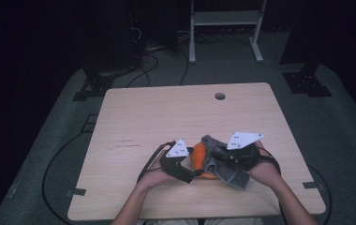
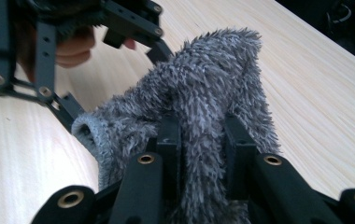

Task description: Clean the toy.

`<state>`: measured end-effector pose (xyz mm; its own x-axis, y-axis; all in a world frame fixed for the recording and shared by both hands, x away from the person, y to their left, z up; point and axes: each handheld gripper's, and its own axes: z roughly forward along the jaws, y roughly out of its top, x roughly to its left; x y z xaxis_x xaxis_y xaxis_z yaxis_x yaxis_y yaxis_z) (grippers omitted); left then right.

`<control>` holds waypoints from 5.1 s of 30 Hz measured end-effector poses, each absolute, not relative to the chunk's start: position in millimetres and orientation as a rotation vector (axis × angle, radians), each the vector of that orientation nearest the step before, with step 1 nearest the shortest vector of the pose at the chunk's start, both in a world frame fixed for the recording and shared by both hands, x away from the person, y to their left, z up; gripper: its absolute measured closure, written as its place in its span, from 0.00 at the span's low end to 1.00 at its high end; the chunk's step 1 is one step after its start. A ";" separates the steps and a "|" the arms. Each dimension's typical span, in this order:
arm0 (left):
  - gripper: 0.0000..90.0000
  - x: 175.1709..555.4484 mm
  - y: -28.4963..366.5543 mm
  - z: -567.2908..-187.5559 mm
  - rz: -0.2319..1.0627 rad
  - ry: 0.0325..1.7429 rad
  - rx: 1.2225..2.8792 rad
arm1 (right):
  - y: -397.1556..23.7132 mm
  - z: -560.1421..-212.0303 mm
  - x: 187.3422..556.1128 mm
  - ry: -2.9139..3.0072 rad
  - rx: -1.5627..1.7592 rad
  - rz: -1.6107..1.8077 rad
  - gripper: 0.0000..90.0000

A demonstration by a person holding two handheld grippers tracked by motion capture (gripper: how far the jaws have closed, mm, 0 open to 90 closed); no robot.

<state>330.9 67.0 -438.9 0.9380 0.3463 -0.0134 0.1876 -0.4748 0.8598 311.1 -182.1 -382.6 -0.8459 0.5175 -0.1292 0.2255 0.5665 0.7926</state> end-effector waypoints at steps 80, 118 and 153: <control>0.21 325.4 69.3 -445.0 0.251 0.330 2.150 | -232.9 -400.4 323.4 2.545 0.778 1.335 0.71; 0.22 323.3 66.9 -447.4 0.251 0.298 2.168 | -233.4 -396.0 325.9 2.402 0.871 1.345 0.83; 0.10 322.7 56.4 -431.1 0.377 0.247 2.148 | -208.3 -403.2 303.5 2.415 0.741 1.315 0.83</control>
<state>322.7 56.4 -431.1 0.9332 0.3141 0.1747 0.0353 -0.5639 0.8251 303.5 -208.3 -403.2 -0.8246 0.5656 -0.0101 0.2984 0.4499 0.8417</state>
